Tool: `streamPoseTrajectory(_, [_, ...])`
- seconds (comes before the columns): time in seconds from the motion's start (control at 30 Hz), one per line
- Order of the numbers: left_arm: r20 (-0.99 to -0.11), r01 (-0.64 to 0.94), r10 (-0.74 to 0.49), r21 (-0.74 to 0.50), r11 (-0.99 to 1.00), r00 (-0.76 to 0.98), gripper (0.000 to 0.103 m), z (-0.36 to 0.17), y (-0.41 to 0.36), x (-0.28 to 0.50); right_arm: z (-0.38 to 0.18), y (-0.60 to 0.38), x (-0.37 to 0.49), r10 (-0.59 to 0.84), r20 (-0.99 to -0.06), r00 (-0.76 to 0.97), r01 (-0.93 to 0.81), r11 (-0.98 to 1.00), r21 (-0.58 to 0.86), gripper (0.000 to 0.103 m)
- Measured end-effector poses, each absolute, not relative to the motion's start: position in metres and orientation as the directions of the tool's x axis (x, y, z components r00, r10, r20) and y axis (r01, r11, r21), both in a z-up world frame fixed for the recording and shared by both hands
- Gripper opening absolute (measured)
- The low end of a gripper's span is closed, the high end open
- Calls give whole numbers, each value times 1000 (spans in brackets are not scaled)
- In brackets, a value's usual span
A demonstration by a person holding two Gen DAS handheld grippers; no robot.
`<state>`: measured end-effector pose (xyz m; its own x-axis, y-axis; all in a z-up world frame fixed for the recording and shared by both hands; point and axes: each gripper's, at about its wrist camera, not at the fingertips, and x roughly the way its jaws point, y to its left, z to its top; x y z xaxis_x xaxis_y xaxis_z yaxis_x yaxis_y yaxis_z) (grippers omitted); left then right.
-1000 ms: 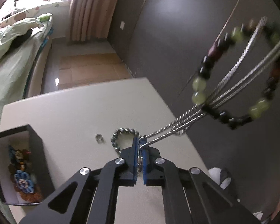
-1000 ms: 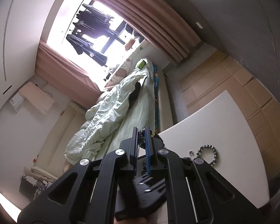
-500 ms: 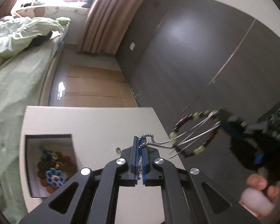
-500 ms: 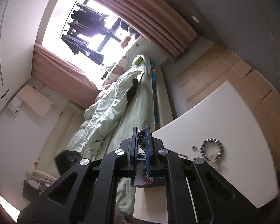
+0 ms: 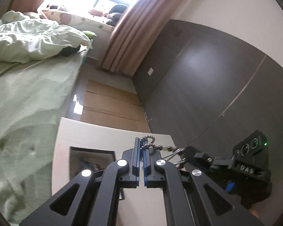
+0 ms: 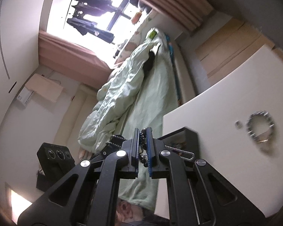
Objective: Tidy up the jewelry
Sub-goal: 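Grasp the silver chain bracelet with the left tool while the right carries the bead bracelet toward the box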
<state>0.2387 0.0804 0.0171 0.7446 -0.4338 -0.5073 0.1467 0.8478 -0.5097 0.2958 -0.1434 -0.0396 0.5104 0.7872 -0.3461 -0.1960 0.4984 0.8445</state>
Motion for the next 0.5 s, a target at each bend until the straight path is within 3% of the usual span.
streamPoseTrajectory(0.2, [-513,115,-410,-512,851,754,0,17,100,229,-53,-105,302,814,-370,447,-199,494,846,8])
streamPoseTrajectory(0.3, [-527,98,-400,-509,855,750,0,13,106,228,-63,-89,304,762,-485,429,-160,592,789,13])
streamPoseTrajectory(0.33, [-534,93,-396,-506,857,747,0,10,105,231,-68,-86,306,736,-537,413,-138,633,762,23])
streamPoseTrajectory(0.37, [-542,87,-392,-503,860,743,0,8,104,234,-72,-86,307,714,-573,403,-116,660,742,60])
streamPoseTrajectory(0.4, [-555,78,-383,-494,866,738,1,6,103,235,-75,-87,307,696,-594,403,-96,677,729,89])
streamPoseTrajectory(0.5, [-582,61,-366,-475,878,726,0,-2,101,240,-77,-106,305,665,-604,439,-67,695,716,90])
